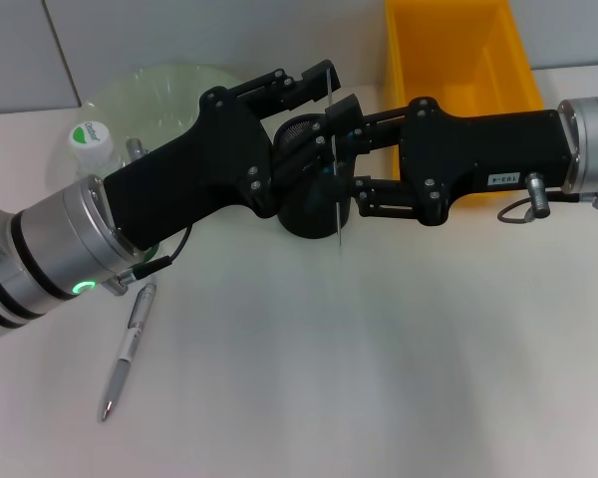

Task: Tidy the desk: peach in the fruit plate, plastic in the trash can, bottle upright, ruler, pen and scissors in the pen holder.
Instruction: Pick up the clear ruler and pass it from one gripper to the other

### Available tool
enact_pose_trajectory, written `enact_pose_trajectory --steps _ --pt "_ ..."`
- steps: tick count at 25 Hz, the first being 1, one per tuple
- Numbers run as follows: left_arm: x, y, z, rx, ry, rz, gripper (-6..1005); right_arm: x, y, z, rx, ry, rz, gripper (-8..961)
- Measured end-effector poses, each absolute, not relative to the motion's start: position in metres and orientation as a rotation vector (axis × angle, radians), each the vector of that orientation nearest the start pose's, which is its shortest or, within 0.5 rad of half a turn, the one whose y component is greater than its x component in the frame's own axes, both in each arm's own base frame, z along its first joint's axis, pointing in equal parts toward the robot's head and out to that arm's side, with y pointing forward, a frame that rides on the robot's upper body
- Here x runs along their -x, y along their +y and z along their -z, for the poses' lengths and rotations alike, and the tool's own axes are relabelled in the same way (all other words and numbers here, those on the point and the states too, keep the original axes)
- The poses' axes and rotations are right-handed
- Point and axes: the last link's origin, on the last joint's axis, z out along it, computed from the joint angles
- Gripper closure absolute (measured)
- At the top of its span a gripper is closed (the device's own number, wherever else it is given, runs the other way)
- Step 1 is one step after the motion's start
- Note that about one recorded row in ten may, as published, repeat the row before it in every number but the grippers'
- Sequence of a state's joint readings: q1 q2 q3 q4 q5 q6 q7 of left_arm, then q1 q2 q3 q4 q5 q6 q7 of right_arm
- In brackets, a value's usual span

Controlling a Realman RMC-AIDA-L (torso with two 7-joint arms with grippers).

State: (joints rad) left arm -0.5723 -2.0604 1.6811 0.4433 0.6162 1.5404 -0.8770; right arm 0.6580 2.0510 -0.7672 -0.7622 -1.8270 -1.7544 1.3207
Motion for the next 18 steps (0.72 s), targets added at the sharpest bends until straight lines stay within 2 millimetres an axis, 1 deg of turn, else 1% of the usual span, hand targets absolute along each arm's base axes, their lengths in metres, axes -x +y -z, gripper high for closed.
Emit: enact_pose_trajectory --steps 8,18 --pt "0.1538 0.3211 0.0399 2.464 -0.146 1.527 545 -0.1810 0.3506 -0.0289 2.848 0.087 -0.928 560" --pt "0.1554 0.3134 0.0369 2.442 -0.105 1.564 535 -0.1818 0.3515 -0.0292 2.836 0.086 -0.912 561"
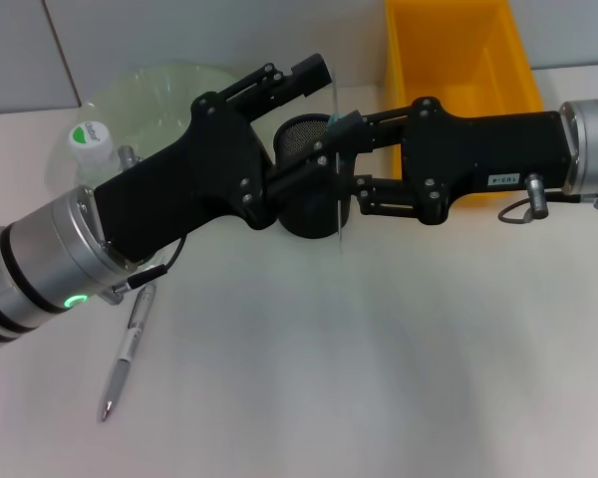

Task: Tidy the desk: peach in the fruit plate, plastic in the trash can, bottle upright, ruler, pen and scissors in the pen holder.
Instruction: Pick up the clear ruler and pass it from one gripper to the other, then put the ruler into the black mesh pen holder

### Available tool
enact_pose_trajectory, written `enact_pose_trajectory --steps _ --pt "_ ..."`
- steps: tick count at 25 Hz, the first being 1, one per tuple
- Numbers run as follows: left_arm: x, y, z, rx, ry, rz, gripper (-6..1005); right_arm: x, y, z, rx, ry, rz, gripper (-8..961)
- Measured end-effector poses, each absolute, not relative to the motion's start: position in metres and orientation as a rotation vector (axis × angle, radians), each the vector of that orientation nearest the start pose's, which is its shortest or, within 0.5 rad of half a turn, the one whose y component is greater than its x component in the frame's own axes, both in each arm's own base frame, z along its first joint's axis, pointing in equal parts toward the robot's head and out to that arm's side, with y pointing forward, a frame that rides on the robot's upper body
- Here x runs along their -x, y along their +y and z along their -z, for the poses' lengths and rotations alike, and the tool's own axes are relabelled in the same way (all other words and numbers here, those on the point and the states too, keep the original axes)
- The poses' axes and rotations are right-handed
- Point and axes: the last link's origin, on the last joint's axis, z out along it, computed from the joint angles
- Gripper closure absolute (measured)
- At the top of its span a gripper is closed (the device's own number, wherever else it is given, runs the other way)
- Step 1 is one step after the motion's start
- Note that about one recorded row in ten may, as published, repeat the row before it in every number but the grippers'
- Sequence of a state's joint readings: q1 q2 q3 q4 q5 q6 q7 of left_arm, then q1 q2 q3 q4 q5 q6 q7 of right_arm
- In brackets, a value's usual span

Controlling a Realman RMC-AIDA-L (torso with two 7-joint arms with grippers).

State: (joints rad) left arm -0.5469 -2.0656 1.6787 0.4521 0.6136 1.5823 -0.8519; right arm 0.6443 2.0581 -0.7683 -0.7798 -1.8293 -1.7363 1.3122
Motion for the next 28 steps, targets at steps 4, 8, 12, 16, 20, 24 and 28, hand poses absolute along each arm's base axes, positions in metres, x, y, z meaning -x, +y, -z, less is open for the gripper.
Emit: enact_pose_trajectory --steps 4,8,12,16,20,24,28 --pt "0.155 0.313 0.037 2.443 -0.095 1.570 457 -0.181 0.351 -0.027 2.847 0.078 -0.906 561" --pt "0.157 0.314 0.033 2.417 -0.099 1.576 304 -0.182 0.350 -0.028 2.839 0.084 -0.903 561" --pt "0.167 0.313 0.023 2.361 -0.115 1.578 245 -0.187 0.353 -0.031 2.795 0.117 -0.897 561" --pt "0.181 0.310 0.015 2.311 -0.140 1.564 201 -0.189 0.361 -0.035 2.708 0.157 -0.913 560" --pt "0.210 0.298 0.006 2.257 -0.165 1.481 201 -0.187 0.372 -0.037 2.608 0.181 -0.953 560" --pt "0.230 0.286 0.004 2.227 -0.187 1.421 201 -0.181 0.384 -0.032 2.522 0.138 -0.982 559" --pt "0.246 0.275 0.002 2.209 -0.229 1.378 201 -0.177 0.393 -0.021 2.427 0.113 -1.029 559"
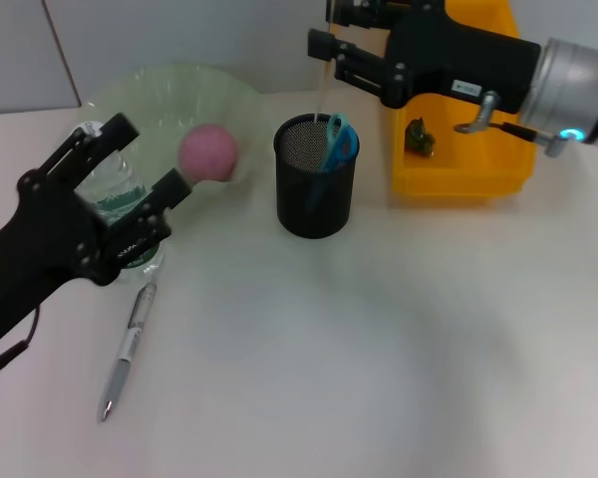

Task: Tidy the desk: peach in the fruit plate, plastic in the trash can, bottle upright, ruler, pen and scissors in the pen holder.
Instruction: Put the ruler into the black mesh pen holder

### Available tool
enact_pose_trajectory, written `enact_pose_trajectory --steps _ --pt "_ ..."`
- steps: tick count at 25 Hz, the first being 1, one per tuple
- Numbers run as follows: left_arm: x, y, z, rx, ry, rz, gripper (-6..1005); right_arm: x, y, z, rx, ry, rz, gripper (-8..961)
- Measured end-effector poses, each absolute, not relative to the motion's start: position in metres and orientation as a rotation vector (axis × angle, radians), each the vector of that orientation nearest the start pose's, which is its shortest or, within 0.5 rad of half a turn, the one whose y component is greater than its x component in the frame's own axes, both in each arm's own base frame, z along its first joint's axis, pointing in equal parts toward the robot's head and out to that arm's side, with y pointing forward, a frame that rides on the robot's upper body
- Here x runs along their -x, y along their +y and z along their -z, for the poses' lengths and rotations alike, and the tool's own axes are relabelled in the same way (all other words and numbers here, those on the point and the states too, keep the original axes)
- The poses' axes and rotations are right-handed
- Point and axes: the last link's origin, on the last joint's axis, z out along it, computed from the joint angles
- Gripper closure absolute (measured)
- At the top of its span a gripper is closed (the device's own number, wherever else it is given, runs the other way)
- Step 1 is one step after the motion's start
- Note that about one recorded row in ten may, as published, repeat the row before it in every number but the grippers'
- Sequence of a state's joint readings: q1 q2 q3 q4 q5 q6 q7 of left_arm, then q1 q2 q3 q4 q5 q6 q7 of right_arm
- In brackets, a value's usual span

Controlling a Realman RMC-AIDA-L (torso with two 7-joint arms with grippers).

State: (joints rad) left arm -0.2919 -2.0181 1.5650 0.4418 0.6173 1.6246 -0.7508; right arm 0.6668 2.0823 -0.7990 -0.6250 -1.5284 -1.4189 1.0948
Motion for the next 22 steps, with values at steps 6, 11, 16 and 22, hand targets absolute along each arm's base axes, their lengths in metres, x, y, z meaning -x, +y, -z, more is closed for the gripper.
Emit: enact_pose_trajectory --steps 6,11,16,22 --pt "0.258 0.266 -0.001 2.202 -0.259 1.355 201 -0.173 0.401 0.009 2.372 0.070 -0.989 558" --pt "0.260 0.264 0.000 2.208 -0.274 1.356 201 -0.178 0.403 0.018 2.331 0.102 -0.971 558" --pt "0.259 0.264 0.000 2.211 -0.276 1.358 201 -0.188 0.404 0.020 2.292 0.184 -0.968 557" --pt "0.259 0.264 0.000 2.210 -0.274 1.357 200 -0.197 0.403 0.029 2.288 0.245 -0.934 556"
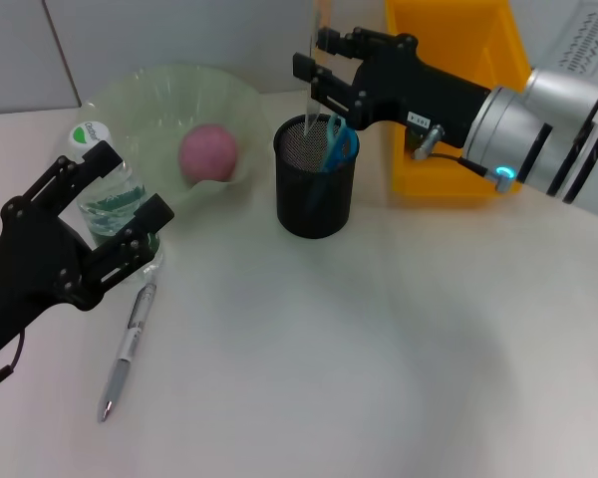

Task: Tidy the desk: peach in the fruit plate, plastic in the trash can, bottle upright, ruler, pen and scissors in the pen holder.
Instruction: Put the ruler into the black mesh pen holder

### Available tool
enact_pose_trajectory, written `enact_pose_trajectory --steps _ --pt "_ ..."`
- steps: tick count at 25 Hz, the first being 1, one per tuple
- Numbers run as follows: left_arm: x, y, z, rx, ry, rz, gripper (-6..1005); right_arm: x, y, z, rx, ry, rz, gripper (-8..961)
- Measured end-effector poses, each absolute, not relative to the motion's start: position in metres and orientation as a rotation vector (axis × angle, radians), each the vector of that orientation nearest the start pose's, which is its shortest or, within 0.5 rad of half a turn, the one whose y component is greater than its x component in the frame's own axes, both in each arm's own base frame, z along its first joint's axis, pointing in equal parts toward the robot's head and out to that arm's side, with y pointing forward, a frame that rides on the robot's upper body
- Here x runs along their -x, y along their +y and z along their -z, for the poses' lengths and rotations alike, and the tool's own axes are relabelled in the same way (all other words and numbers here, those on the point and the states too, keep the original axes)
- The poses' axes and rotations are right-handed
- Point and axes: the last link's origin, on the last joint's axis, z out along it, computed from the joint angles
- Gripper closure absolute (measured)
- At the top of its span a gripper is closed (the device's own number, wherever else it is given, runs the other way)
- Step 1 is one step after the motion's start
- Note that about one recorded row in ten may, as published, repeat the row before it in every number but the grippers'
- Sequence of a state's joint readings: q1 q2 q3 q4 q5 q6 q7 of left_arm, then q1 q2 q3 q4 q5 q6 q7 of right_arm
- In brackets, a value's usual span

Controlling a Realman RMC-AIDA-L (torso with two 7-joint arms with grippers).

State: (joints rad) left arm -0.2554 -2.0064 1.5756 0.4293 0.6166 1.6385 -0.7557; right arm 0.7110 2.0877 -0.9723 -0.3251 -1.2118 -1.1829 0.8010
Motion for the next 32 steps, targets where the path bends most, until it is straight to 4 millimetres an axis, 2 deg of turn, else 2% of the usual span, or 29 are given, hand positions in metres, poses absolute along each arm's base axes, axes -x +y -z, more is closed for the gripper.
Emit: enact_pose_trajectory --steps 16,22,24,32 --pt "0.257 0.262 0.003 2.233 -0.258 1.359 200 -0.194 0.405 0.051 2.364 0.281 -0.854 555" --pt "0.259 0.262 0.001 2.232 -0.257 1.353 200 -0.194 0.405 0.051 2.362 0.281 -0.854 554" --pt "0.259 0.262 0.001 2.231 -0.258 1.353 200 -0.194 0.405 0.051 2.361 0.282 -0.853 379" --pt "0.260 0.262 0.000 2.231 -0.258 1.350 201 -0.195 0.402 0.044 2.342 0.272 -0.892 260"
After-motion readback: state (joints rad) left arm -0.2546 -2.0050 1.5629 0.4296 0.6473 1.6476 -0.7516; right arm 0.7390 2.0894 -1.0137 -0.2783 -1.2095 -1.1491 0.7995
